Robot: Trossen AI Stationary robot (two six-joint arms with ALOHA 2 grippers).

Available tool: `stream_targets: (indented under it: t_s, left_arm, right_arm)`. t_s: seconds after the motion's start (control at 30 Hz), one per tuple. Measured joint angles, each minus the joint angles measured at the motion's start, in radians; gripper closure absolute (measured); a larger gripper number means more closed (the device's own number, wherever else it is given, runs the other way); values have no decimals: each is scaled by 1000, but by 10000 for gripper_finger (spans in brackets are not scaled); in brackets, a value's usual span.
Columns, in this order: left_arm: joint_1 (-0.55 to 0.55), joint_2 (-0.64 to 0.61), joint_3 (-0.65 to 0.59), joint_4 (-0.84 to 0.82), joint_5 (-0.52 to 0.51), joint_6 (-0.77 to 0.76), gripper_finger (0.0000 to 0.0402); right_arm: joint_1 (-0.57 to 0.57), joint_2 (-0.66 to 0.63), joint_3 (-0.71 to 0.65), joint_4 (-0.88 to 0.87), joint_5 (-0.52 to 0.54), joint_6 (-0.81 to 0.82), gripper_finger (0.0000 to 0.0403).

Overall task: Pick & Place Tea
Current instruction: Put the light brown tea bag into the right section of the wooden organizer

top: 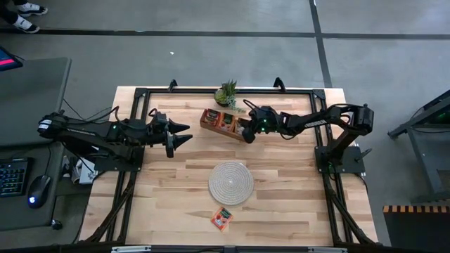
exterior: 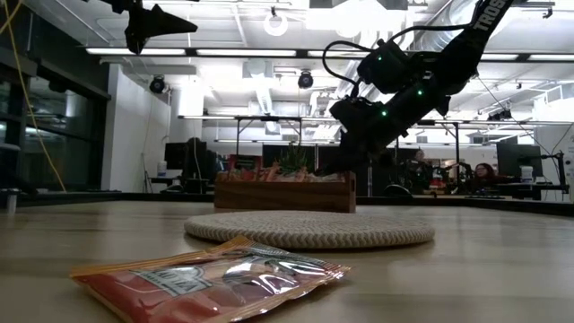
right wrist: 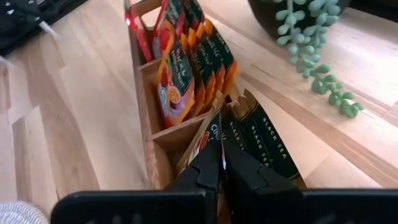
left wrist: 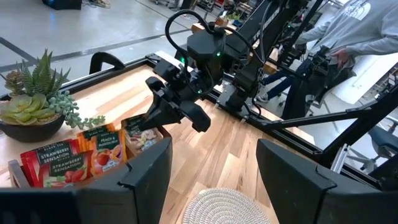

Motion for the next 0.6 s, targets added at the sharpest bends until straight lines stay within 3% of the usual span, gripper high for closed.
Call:
stream_targets:
  t_s: [0.6]
  left_arm:
    - [0,0,0,0,0,0,170]
  right_arm:
    - [-1,-69,-1,-23,-16,-107,391]
